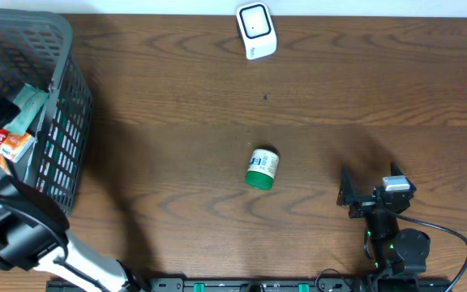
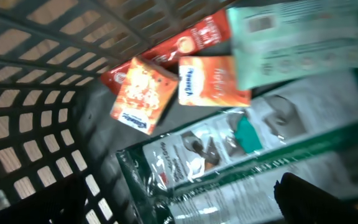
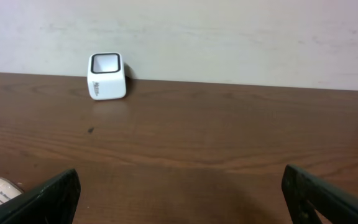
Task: Scan the item barcode
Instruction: 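Release the jar and swing the left gripper back into the basket, then grasp the green-white packet in the basket with the left gripper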
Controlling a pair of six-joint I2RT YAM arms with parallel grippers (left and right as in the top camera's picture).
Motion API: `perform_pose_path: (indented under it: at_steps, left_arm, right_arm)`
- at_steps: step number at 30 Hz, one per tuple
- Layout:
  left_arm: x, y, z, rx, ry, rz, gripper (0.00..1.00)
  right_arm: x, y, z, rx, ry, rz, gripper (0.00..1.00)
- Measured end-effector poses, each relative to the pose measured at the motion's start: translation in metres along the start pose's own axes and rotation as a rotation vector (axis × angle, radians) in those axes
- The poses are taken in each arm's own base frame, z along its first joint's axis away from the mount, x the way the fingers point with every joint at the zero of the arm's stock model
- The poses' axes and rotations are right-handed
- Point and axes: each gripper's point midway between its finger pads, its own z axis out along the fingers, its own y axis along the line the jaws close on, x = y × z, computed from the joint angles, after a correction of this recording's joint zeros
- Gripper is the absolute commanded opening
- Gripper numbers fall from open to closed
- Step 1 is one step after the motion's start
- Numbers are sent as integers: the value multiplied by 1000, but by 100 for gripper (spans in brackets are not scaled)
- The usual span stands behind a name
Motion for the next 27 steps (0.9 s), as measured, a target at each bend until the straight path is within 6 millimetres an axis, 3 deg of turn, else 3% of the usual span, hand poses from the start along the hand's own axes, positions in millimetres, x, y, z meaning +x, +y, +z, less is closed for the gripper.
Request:
perform_pose_path:
  at_steps: [4, 11, 21, 27]
  left_arm:
    - [0, 1, 20, -16, 35, -3, 98]
    - [1, -25, 51, 70, 83, 0, 98]
    - [-4, -32, 56, 88, 59, -5, 98]
    - [5, -17, 68, -2, 76, -40, 98]
  right_arm:
    - [0, 0, 0, 0, 0, 0, 99]
    - [0, 0, 0, 0, 0, 0, 99]
    - [0, 0, 0, 0, 0, 0, 99]
    - [0, 0, 0, 0, 0, 0, 99]
